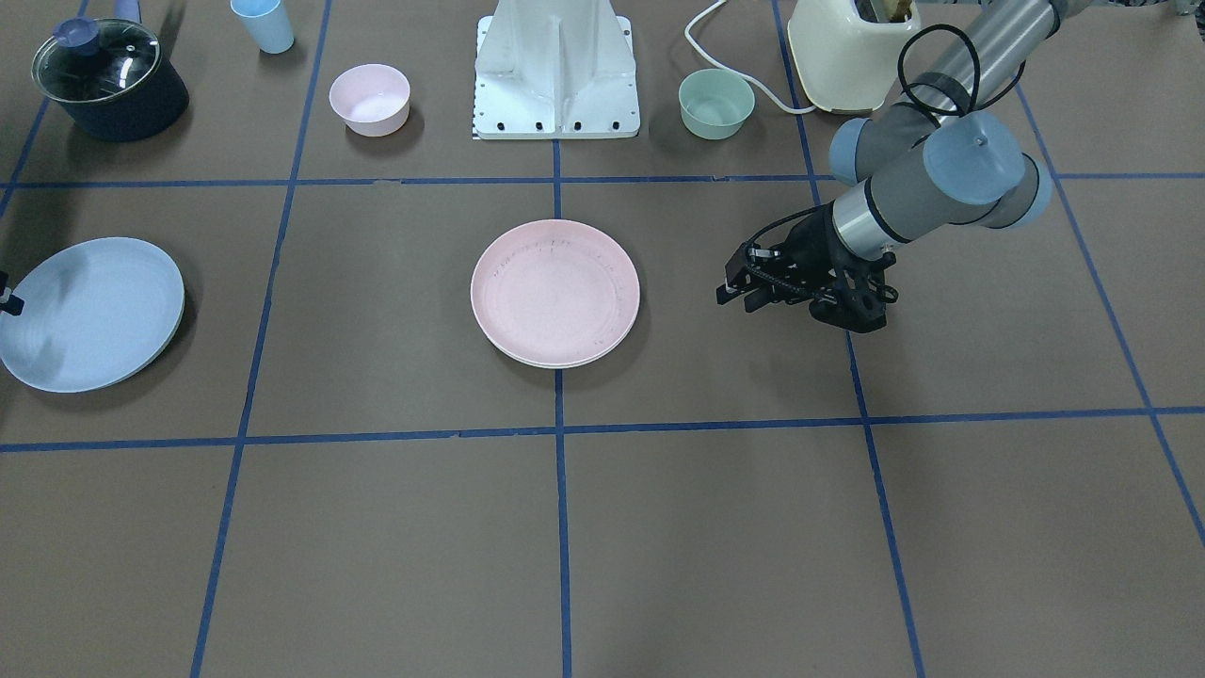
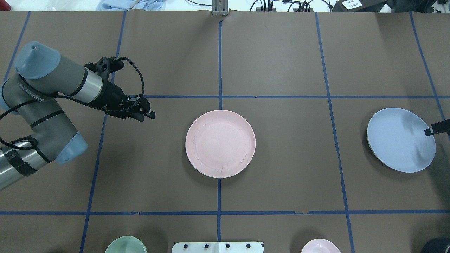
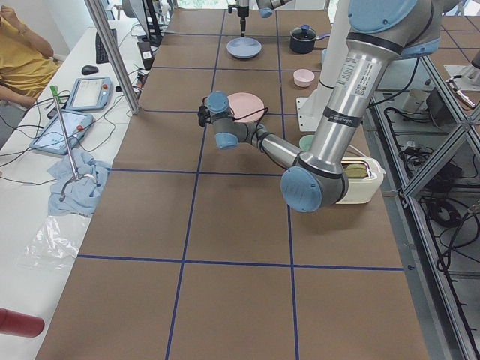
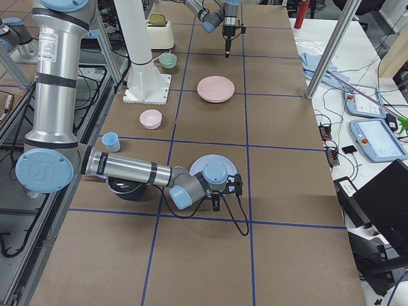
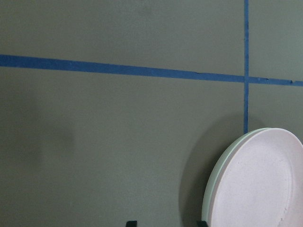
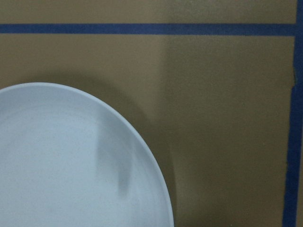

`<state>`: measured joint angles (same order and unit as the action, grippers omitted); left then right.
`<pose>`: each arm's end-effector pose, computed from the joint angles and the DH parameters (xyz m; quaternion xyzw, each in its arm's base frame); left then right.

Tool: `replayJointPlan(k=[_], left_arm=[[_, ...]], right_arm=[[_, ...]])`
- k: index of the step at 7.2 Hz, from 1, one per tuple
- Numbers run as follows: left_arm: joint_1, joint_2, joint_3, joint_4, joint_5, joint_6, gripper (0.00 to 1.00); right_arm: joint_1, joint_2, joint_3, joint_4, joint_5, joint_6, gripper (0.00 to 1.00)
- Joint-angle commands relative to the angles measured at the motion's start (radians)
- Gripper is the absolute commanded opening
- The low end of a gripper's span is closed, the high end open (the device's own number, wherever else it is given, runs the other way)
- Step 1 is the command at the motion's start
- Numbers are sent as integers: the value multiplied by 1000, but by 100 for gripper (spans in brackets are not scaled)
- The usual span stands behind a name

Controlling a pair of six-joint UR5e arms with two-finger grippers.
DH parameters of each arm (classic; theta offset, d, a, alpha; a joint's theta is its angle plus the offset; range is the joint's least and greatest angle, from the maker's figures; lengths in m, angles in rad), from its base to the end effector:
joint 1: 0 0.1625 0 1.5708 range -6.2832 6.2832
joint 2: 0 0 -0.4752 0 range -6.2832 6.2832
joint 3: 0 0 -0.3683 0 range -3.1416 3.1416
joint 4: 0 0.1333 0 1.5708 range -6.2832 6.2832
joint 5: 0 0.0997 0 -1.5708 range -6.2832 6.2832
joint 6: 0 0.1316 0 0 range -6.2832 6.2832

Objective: Stack three plates with pink and blue
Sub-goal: 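Grasp the rim of the light blue plate with the right gripper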

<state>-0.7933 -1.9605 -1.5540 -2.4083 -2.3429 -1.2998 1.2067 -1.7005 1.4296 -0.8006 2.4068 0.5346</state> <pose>0.4242 -0.4901 0.4078 0.0006 0.6113 0.0103 0.7913 -0.1174 -0.4081 0.7620 0.0325 -0.4524 -0.0245 0.8909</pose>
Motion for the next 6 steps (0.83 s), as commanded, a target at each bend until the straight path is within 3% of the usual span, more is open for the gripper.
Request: replayJointPlan(k=[1,2,5,6], left_arm=[[2,0,2,0,2,-1,52],[2,0,3,0,2,-1,52],[0,2,2,0,2,-3,52],[0,2,2,-2,2,-3,52]], right_arm=[[-24,4,-8,1,0,1,96],[-24,4,-9,0,0,1,81],[-29,5,-20,1,0,1,72],[-29,5,-20,1,0,1,55]])
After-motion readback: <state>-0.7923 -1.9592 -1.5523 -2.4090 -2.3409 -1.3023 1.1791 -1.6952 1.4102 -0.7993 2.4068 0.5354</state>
